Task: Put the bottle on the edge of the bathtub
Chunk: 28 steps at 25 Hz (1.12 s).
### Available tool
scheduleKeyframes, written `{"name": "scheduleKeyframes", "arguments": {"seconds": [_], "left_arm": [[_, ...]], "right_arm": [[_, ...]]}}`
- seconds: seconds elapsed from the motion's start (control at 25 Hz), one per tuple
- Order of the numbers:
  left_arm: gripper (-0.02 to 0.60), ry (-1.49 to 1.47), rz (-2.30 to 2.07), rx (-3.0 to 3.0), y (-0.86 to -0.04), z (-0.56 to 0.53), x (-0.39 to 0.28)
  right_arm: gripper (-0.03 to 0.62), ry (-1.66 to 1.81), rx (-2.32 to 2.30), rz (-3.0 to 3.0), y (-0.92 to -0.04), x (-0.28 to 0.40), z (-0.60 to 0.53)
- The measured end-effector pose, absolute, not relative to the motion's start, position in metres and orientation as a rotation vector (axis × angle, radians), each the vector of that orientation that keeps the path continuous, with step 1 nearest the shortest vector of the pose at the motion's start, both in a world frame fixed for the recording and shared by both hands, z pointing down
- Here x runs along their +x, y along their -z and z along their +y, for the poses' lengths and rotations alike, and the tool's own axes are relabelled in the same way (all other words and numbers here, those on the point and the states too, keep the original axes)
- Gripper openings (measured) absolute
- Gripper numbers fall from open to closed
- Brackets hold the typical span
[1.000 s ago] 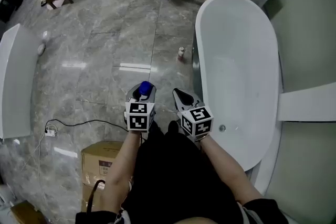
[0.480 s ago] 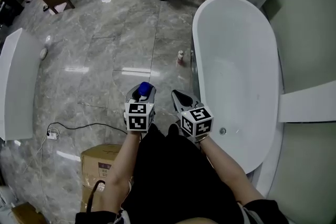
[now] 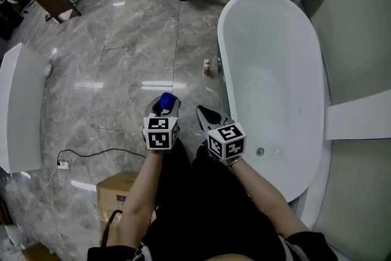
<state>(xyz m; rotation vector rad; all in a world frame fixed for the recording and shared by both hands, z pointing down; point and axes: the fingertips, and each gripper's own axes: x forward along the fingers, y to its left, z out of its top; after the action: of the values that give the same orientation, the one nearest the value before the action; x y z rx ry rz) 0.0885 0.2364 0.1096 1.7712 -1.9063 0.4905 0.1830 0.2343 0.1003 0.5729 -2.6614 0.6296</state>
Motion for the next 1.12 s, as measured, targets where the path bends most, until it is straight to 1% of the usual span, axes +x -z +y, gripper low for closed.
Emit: {"name": "scheduleKeyframes", "arguments": {"seconds": [0.32, 0.88, 1.12], "left_arm": [[0.159, -0.497, -1.848, 1.795, -0.127, 0.199, 0.047], [0.158, -0.514, -1.713, 1.856, -0.173, 0.101, -0.082], [0.158, -0.523, -1.674, 1.889, -0.202, 0.064, -0.12]], "right_arm": [[0.002, -0.68, 0.583, -2.591, -0.121, 0.138, 0.212], [0.002, -0.82, 0.698, -2.448, -0.177, 0.01, 0.147], [0.002, -0.857, 0.824, -2.395, -0.209, -0.011, 0.112]]}}
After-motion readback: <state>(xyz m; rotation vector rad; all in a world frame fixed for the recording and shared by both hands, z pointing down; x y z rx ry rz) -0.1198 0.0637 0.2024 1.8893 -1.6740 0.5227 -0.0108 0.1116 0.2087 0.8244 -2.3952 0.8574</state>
